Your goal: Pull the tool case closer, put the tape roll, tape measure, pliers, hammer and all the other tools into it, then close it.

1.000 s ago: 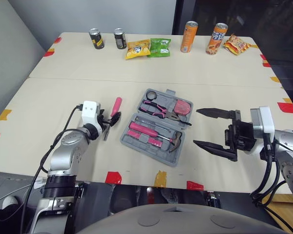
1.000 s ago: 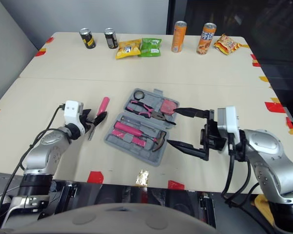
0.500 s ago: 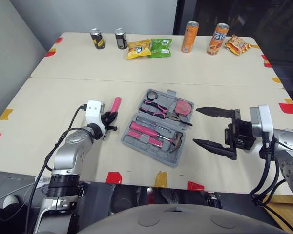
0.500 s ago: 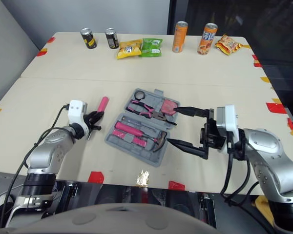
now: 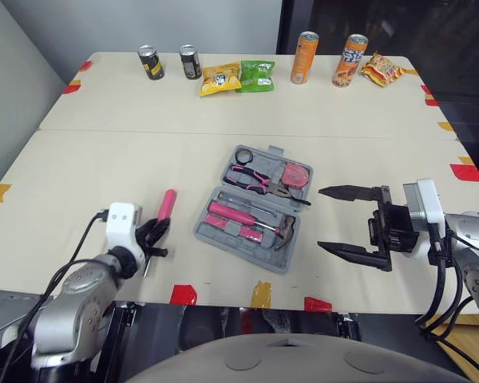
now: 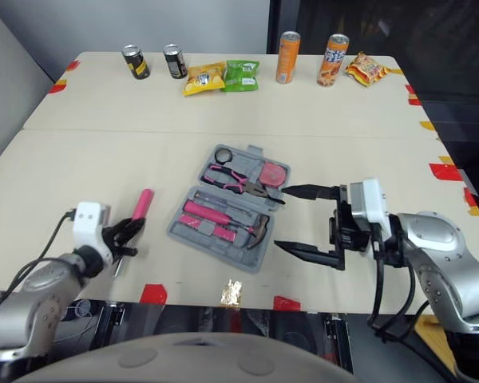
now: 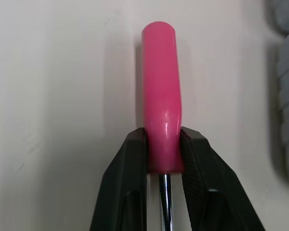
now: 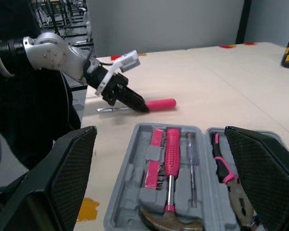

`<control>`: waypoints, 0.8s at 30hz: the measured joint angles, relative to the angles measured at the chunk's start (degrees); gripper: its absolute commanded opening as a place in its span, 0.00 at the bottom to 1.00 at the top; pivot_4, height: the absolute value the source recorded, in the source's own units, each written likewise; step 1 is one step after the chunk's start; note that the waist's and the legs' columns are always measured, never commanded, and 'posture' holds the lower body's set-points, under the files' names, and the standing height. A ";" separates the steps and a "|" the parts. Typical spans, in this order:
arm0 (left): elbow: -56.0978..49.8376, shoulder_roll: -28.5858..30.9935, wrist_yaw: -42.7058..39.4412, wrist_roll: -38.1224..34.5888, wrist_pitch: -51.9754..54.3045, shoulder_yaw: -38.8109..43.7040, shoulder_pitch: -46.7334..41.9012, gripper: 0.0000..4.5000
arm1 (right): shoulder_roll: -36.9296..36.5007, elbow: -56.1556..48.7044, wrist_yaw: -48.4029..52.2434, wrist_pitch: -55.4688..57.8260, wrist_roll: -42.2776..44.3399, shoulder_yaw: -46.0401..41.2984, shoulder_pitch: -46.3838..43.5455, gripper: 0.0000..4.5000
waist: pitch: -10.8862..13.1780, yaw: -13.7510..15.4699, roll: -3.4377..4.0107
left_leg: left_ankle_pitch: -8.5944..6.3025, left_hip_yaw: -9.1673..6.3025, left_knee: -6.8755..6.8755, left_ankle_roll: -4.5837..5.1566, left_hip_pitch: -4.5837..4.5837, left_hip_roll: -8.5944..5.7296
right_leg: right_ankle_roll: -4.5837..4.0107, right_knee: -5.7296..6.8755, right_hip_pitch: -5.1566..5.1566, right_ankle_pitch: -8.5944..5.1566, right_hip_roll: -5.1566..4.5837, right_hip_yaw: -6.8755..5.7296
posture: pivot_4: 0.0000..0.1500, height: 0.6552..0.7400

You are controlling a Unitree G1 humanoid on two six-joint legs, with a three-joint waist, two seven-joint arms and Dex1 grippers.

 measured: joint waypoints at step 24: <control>-7.38 13.70 -10.33 -13.68 8.68 9.81 -2.12 0.99 | 2.70 0.22 0.35 -1.28 -1.73 2.66 -0.03 1.00 | 0.00 -0.03 0.02 | 0.02 -0.18 0.11 0.05 -0.12 -0.01 | 0.02 0.05 -0.02 0.04 0.01 -0.12 | 1.00 1.00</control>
